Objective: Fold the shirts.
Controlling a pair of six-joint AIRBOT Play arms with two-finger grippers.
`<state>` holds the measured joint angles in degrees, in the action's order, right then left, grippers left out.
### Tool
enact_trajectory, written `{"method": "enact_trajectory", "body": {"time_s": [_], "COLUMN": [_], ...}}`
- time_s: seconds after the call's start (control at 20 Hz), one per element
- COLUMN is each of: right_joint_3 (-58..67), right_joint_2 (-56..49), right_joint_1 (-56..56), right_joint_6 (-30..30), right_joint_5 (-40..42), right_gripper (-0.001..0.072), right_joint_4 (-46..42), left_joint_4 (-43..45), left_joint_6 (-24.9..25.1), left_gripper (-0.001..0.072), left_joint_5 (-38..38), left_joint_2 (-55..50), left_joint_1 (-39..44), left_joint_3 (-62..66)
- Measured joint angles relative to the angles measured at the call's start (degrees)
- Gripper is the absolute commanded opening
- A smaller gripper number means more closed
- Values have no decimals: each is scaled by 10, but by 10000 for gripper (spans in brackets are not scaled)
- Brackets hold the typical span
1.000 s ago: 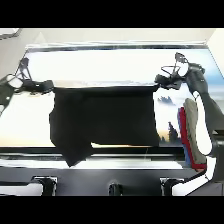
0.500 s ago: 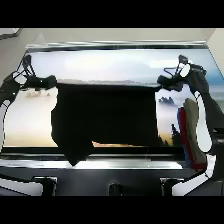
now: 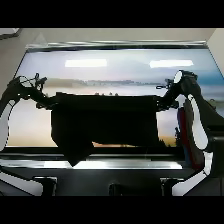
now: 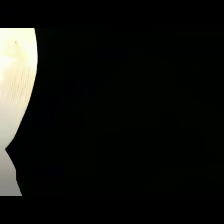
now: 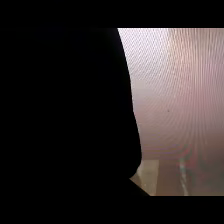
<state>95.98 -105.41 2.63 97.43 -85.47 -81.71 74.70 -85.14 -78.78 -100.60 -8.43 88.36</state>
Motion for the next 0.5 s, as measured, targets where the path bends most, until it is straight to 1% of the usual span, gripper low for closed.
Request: {"method": "enact_trajectory", "body": {"time_s": [0.05, 0.1, 0.2, 0.4, 0.5], "right_joint_3": [-3, -6, -8, -11, -29], "right_joint_2": [-1, -1, 9, 49, 74], "right_joint_1": [0, 0, 2, 37, 61], "right_joint_6": [0, 1, 0, -15, -22], "right_joint_5": [-3, -6, -10, -45, -72], "right_gripper": [270, 355, 439, 439, 439], "right_joint_4": [0, 0, 0, 3, 7], "left_joint_4": [0, 3, 1, -2, -14], "left_joint_6": [-2, -3, -3, 4, 20], "left_gripper": [326, 432, 442, 443, 451], "left_joint_5": [-15, -28, -48, -92, -105], "left_joint_2": [-6, -10, -12, 18, 61], "left_joint_1": [0, -1, -6, -39, -61], "left_joint_3": [0, 1, 6, 2, -61]}}
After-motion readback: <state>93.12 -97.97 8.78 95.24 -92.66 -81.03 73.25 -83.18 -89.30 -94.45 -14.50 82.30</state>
